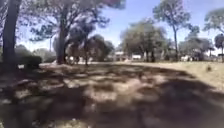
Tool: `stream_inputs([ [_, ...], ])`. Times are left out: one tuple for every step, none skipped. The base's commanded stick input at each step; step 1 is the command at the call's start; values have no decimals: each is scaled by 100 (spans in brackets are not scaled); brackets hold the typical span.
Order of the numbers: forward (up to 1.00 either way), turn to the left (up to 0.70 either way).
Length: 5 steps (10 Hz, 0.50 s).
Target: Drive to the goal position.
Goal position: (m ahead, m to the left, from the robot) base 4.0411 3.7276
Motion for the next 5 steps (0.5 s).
stream_inputs([
  [70, 0],
  [70, 0],
  [70, 0],
  [70, 0],
  [70, 0],
])
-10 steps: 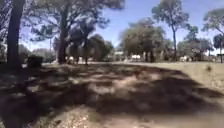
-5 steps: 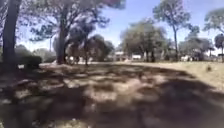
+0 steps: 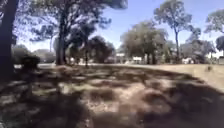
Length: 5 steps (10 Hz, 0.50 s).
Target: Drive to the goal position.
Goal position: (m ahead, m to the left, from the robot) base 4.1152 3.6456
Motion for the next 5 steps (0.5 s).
stream_inputs([
  [70, 0],
  [70, 0],
  [70, 0],
  [70, 0],
  [70, 0],
])
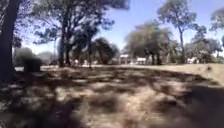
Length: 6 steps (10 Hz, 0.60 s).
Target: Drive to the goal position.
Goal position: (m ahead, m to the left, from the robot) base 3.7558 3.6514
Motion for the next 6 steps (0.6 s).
stream_inputs([
  [70, 0],
  [70, 0],
  [70, 0],
  [70, 0],
  [70, 0],
  [70, 0],
])
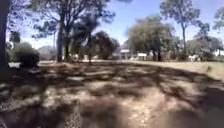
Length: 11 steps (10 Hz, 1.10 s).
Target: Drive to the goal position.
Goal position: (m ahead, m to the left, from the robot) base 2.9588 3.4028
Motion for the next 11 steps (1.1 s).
stream_inputs([
  [70, 0],
  [70, 0],
  [70, 0],
  [70, 0],
  [70, 0],
  [70, 0],
  [70, 0],
  [70, 0],
  [70, 0],
  [70, 0],
  [70, 0],
])
